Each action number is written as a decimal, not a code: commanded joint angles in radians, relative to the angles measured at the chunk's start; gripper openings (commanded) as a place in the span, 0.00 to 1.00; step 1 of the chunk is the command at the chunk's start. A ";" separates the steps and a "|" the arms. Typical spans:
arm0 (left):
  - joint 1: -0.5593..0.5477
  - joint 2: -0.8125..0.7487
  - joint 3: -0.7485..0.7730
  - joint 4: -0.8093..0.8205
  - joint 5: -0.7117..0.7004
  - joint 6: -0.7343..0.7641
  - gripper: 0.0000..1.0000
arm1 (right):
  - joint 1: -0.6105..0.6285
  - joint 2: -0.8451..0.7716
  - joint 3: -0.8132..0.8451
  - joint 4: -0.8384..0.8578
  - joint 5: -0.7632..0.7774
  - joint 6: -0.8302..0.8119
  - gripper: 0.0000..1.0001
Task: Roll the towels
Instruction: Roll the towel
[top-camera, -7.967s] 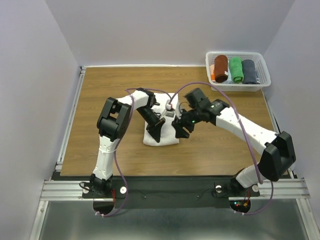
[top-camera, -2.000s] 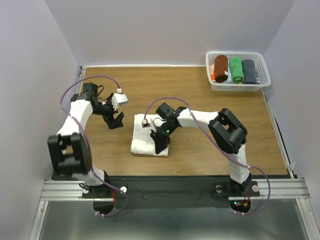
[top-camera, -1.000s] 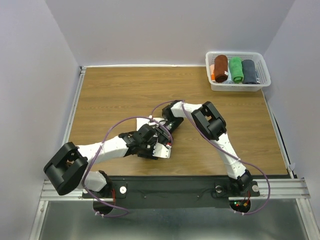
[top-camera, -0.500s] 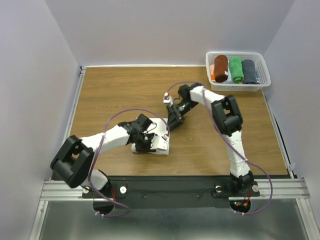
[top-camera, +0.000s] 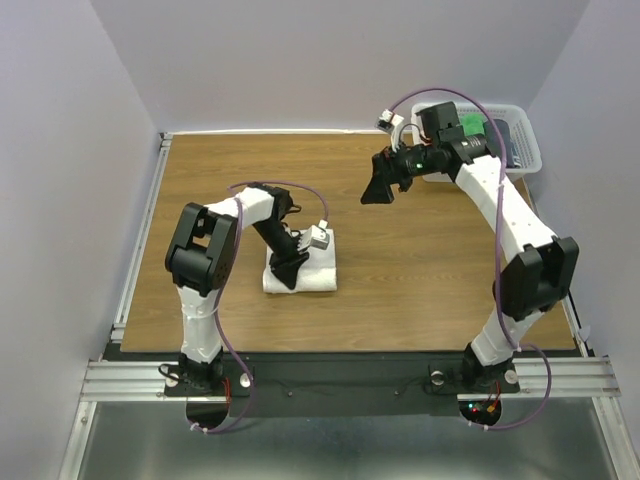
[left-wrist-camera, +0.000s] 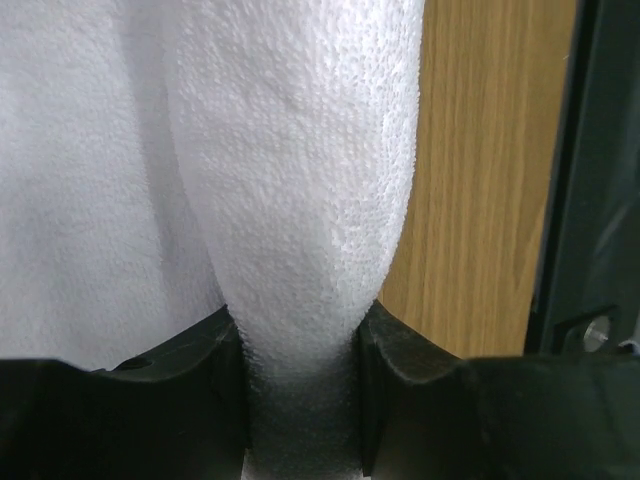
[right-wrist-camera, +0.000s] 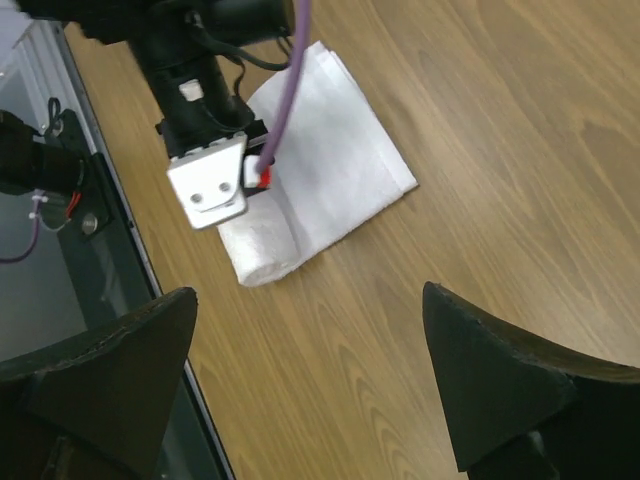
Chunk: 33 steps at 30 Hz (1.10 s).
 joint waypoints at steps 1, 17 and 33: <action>0.030 0.138 0.079 -0.131 0.022 0.108 0.20 | 0.011 -0.098 -0.067 0.221 0.153 0.168 1.00; 0.063 0.324 0.178 -0.131 -0.036 0.111 0.25 | 0.290 -0.161 -0.314 0.275 0.380 -0.149 1.00; 0.069 0.367 0.245 -0.131 -0.030 0.103 0.37 | 0.697 0.006 -0.615 0.688 0.706 -0.505 1.00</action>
